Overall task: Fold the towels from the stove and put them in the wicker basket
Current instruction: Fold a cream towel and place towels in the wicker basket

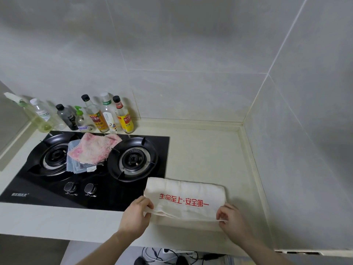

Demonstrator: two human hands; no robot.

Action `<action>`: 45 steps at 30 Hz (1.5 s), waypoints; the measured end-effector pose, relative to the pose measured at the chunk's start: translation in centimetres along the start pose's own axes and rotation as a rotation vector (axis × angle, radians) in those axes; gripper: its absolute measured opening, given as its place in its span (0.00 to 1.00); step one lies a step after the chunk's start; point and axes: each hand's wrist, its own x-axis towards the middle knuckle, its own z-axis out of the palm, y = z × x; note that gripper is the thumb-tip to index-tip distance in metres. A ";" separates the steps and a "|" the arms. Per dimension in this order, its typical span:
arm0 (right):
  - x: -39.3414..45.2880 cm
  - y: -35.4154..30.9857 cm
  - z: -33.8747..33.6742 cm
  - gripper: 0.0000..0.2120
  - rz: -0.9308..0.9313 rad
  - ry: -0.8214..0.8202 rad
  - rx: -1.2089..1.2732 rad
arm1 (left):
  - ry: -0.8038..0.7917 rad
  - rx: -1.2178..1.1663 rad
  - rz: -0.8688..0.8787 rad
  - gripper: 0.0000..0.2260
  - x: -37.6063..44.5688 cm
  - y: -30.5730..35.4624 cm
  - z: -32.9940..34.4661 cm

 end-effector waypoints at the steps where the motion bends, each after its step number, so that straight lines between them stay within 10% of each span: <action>1: -0.2 0.1 0.3 0.12 0.006 -0.020 -0.004 | -0.018 0.009 -0.011 0.14 -0.1 -0.1 0.2; 15: -1.2 0.9 2.1 0.05 0.122 -0.121 -0.168 | -0.304 0.171 -0.096 0.06 -1.0 0.8 0.5; 20: -0.8 -0.2 1.9 0.07 0.176 0.076 -0.042 | -0.306 0.211 0.020 0.19 -0.1 4.1 0.4; 30: 0.7 -0.6 2.8 0.41 0.706 0.166 0.531 | -0.575 0.415 0.235 0.34 1.1 8.5 4.0; 45: 1.0 -1.4 0.3 0.16 0.746 0.052 0.742 | -0.514 0.369 0.291 0.33 0.6 10.6 5.7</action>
